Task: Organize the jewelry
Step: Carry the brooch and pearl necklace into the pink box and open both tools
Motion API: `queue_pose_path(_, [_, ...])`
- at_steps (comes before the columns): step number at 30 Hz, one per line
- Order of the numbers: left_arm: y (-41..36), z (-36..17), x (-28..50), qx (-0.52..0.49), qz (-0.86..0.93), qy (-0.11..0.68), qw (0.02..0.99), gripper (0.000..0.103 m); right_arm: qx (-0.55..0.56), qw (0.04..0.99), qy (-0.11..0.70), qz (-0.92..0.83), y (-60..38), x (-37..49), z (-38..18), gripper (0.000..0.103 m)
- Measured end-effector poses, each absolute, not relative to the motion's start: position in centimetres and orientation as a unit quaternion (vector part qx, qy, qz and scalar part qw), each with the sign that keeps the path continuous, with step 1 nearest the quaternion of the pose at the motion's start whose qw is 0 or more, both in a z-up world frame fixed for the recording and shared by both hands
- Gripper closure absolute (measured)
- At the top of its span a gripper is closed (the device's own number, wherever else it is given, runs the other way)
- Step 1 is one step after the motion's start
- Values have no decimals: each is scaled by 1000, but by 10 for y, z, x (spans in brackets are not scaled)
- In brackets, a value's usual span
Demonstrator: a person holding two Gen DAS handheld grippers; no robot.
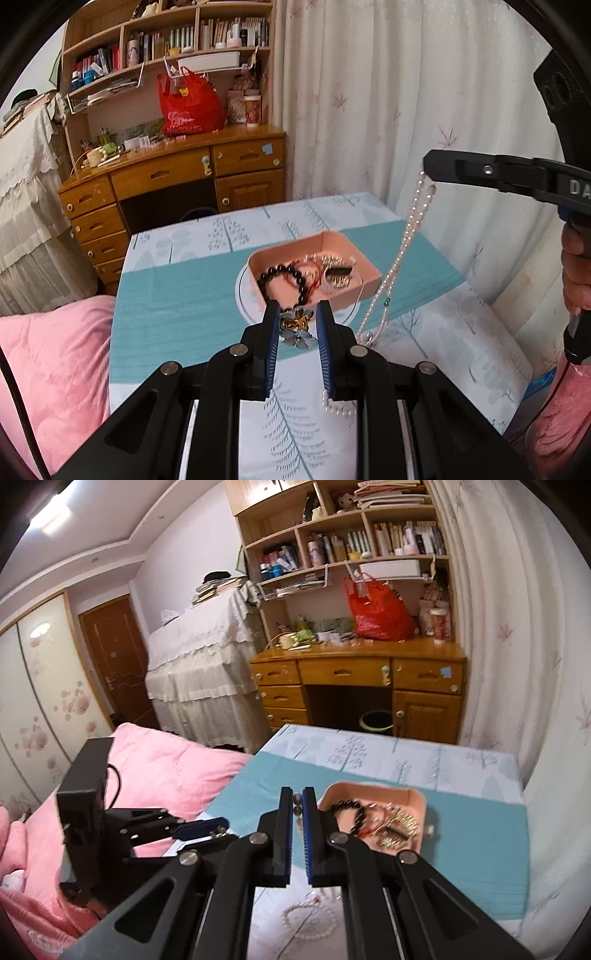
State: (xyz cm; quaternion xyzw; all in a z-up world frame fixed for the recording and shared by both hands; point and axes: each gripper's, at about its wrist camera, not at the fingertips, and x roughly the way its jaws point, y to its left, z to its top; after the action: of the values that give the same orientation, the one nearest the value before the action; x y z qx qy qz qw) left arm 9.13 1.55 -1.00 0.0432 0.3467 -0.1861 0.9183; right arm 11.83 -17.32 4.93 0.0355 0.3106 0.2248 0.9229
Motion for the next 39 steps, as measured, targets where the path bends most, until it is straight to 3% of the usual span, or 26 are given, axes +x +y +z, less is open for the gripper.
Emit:
queue_pose_path(15, [-10, -5, 166, 39, -220, 357, 907, 85, 28, 929, 314, 196, -181, 175, 68, 98])
queue_pose_path(24, [-26, -37, 211, 37, -230, 389, 891, 84, 30, 923, 345, 169, -187, 208, 32, 98])
queue_pose_path(25, [-28, -42, 215, 39, -229, 397, 888, 70, 32, 922, 349, 165, -189, 212, 26, 98])
queue_pose_path(26, [-29, -47, 219, 41, -223, 406, 885, 44, 32, 919, 357, 164, -190, 216, 19, 93])
queue_pose_path(27, [-30, -52, 222, 44, -211, 414, 884, 32, 31, 915, 369, 163, -190, 221, 13, 87])
queue_pose_path(28, [-30, -55, 223, 48, -203, 417, 885, 25, 31, 912, 378, 158, -191, 223, 7, 70])
queue_pose_path(29, [-30, -58, 224, 52, -199, 419, 885, 25, 31, 909, 387, 149, -192, 226, 1, 56])
queue_pose_path(30, [-29, -60, 225, 55, -195, 422, 884, 25, 34, 908, 393, 143, -193, 226, -3, 53])
queue_pose_path(36, [-19, -59, 225, 46, -182, 432, 882, 23, 59, 903, 403, 137, -203, 221, -7, 53])
queue_pose_path(39, [-15, -58, 217, 58, -167, 428, 886, 17, 60, 906, 400, 123, -206, 209, -5, 45])
